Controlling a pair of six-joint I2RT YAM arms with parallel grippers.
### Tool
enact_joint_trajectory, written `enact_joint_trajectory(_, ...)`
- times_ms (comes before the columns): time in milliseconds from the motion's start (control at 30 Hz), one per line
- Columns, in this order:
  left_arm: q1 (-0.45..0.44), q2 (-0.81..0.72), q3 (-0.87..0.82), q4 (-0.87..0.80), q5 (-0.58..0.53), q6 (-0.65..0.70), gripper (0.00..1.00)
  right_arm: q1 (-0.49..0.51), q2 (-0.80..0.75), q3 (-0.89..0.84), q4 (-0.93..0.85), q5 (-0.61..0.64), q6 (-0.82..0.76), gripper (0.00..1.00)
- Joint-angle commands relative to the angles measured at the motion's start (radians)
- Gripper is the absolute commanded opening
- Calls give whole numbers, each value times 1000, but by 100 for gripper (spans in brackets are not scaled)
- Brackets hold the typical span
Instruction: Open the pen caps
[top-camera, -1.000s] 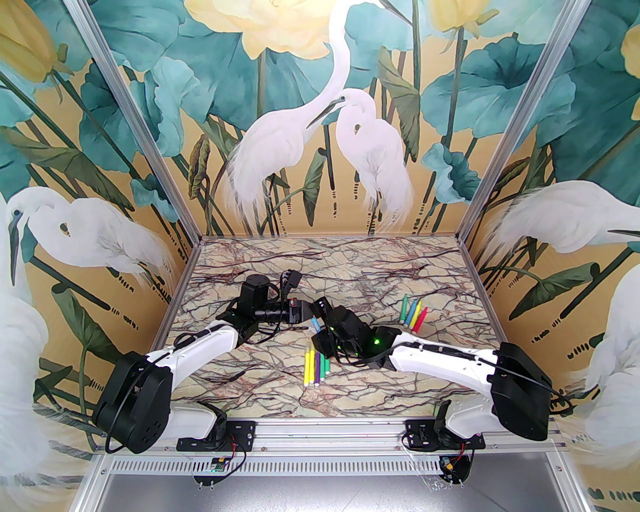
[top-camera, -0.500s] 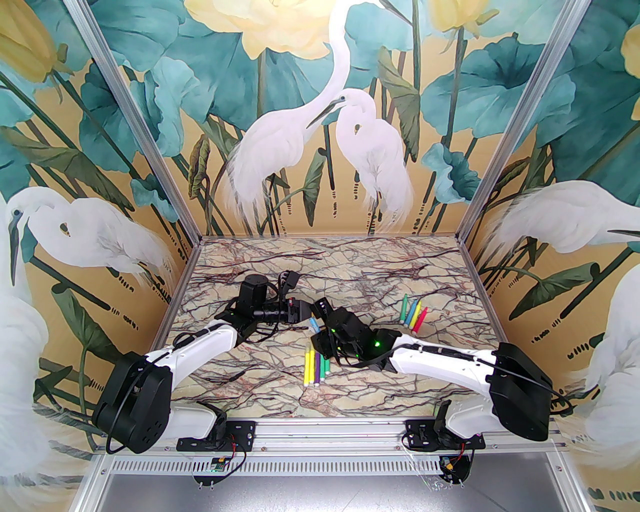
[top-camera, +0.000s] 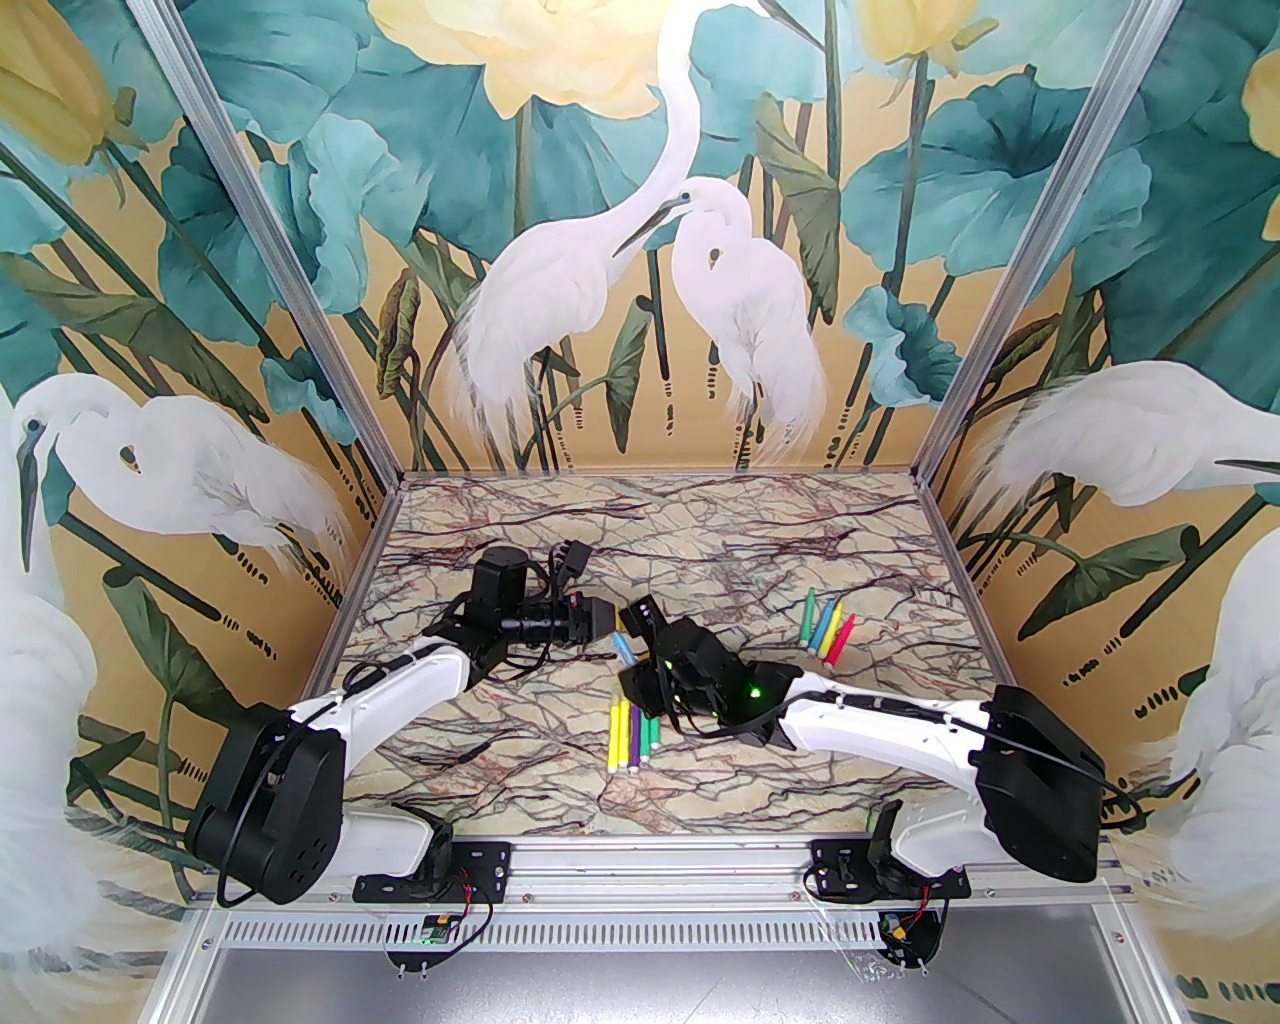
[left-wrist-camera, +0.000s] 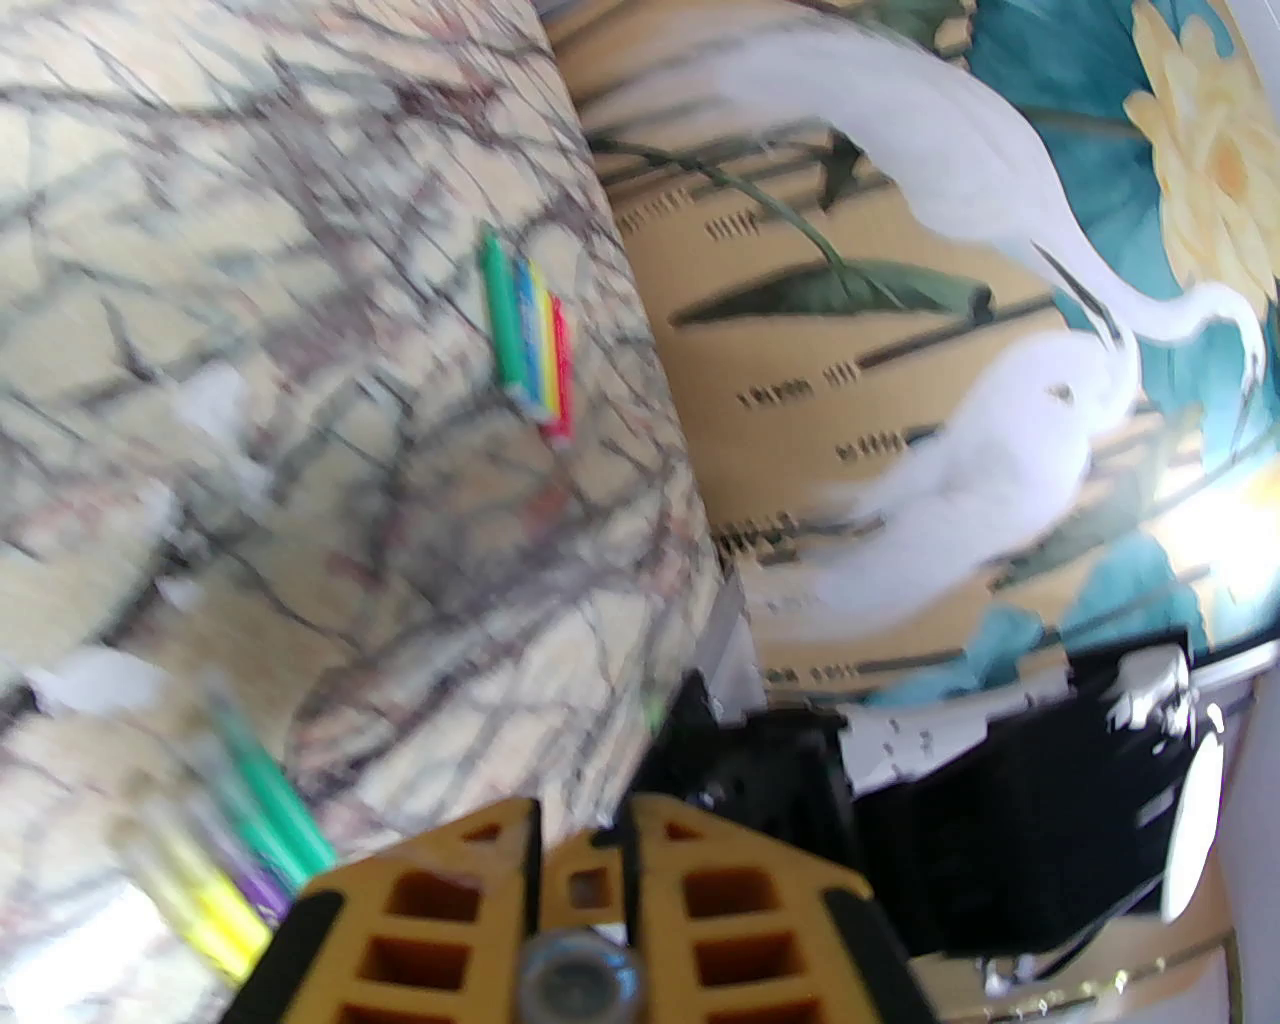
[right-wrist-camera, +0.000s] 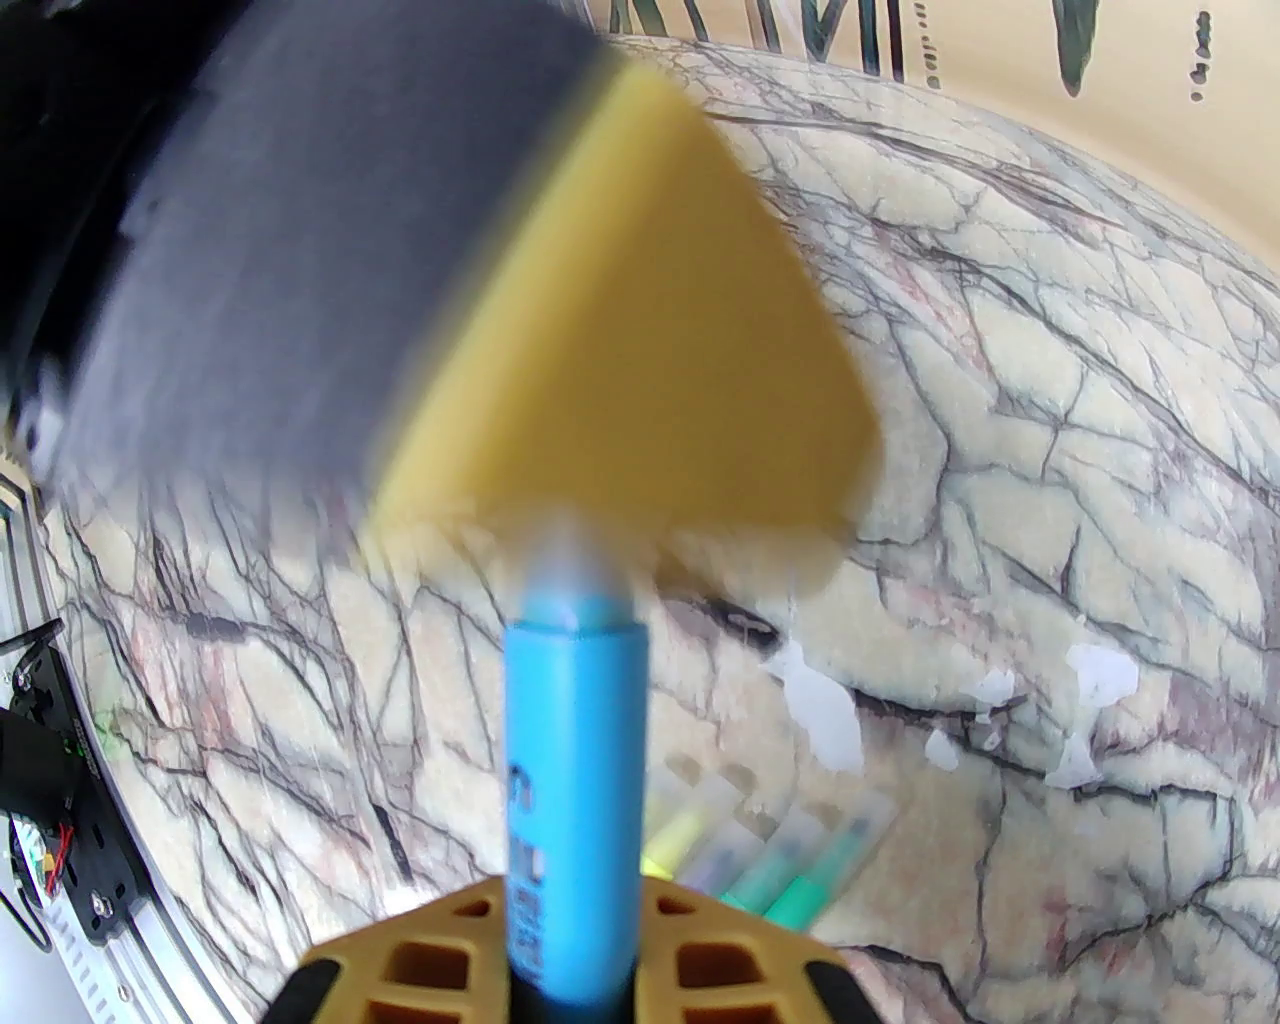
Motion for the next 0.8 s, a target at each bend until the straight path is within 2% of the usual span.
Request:
enact_joint_trajectory(0, 42, 19, 47, 19, -51, 7, 0, 10, -25, -45, -112, 3, 26, 1)
enact_joint_trajectory(200, 49, 40, 83, -36, -71, 39, 0, 10, -69, -81, -112, 28, 39, 1)
enact_joint_trajectory(467, 50, 61, 159, -321, -289, 204, 0, -3, -144, -113, -126, 112, 52, 1)
enact_joint_trajectory(600, 49, 64, 175, -390, -376, 247, 0, -39, -171, -119, -142, 142, 75, 1)
enact_joint_trajectory(767, 49, 88, 196, -439, -432, 273, 0, -89, -226, -133, -163, 181, 110, 0)
